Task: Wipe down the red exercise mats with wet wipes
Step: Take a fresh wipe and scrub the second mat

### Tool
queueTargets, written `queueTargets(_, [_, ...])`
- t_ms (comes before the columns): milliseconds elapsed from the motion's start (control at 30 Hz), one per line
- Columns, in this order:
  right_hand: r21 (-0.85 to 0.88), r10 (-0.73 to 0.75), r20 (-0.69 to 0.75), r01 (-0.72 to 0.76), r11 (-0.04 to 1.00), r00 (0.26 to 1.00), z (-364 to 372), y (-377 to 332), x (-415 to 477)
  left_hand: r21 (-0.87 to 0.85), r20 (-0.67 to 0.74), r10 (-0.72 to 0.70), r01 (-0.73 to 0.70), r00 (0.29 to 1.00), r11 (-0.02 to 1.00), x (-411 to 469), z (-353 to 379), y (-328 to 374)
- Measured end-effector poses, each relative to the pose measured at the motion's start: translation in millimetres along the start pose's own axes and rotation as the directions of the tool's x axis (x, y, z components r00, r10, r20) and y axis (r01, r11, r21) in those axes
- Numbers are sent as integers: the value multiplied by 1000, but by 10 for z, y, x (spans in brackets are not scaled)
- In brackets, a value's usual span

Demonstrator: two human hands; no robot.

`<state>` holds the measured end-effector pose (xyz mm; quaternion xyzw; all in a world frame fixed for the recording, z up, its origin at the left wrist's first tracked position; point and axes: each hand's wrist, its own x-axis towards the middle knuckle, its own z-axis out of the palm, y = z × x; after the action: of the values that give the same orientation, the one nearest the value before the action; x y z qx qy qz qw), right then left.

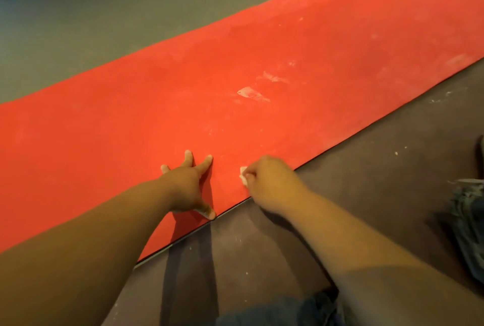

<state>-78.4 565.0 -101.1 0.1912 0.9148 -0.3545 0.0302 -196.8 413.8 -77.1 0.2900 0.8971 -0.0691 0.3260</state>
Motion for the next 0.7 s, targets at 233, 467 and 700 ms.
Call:
queueTargets(233, [467,184,-288,-29,884,940,116,365,-205,71,-489,535,-580,689,812,-191,371,260])
queueTargets(467, [21,162,-581,-184,983,797,46,591,-2,454,-461,771,-630,438,630,322,203,323])
queueTargets(700, [-41,152,-568,-212,976,809,83,599,22,40,-683,142,-157,716,987,815,-277,-133])
